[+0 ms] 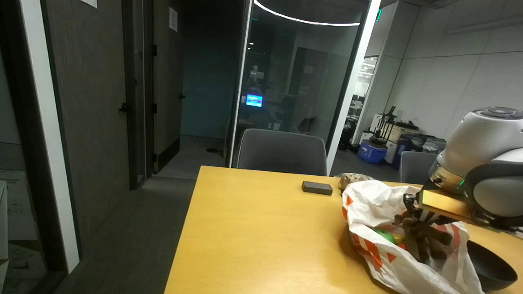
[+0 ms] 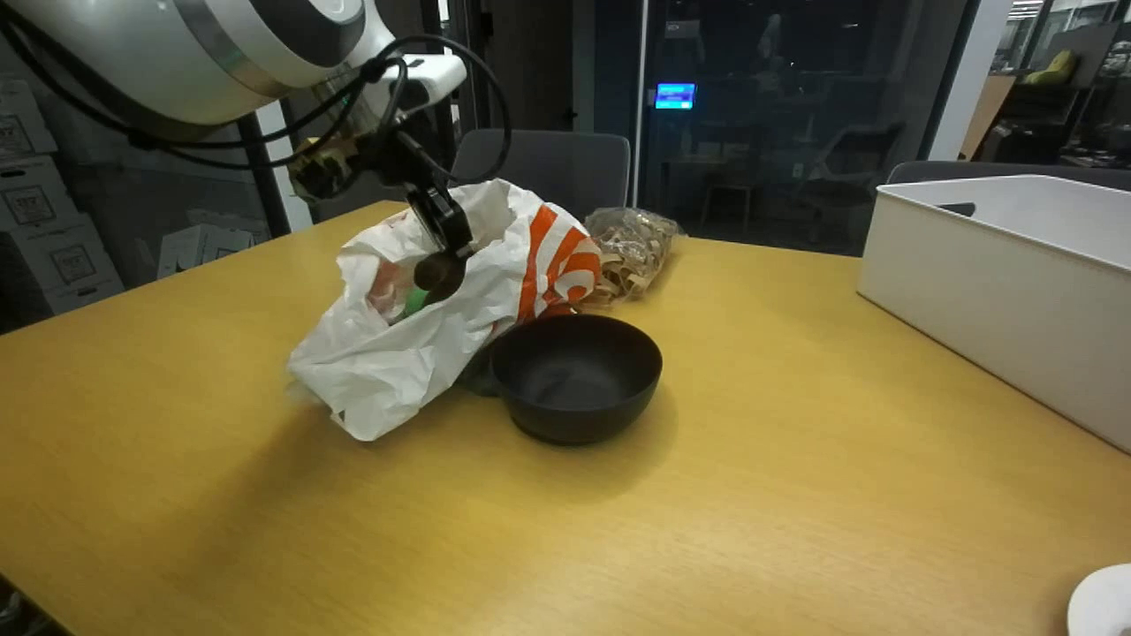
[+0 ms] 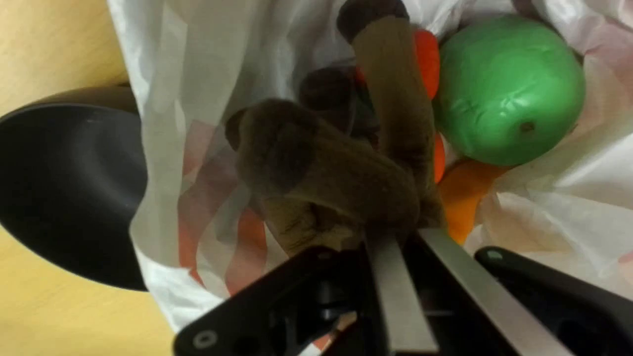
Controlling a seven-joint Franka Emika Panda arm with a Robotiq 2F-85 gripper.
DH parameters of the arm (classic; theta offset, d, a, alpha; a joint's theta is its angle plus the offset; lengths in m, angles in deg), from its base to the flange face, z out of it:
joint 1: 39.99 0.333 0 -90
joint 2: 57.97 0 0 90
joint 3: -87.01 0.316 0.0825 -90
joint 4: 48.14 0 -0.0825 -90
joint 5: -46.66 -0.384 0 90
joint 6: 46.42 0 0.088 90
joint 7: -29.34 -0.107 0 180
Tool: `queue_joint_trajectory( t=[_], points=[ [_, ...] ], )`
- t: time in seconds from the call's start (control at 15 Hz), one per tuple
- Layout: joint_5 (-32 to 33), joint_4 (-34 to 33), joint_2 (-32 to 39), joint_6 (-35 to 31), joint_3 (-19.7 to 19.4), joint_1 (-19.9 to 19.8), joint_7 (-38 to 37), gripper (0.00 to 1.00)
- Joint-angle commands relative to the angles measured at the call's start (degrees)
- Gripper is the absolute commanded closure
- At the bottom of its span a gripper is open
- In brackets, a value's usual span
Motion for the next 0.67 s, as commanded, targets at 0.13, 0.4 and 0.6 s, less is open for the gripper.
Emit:
queue_joint_trajectory(
  t=[0.13, 0.4, 0.6],
  points=[
    [9.71, -4.52, 5.87, 0.43, -1.48, 1.99, -11.95, 0.73],
    [0.89, -4.16, 5.43, 1.16, -2.75, 3.39, -5.12, 0.45],
    [-5.23, -2.94, 1.2, 2.96, -3.96, 3.32, -0.32, 0.23]
  ],
)
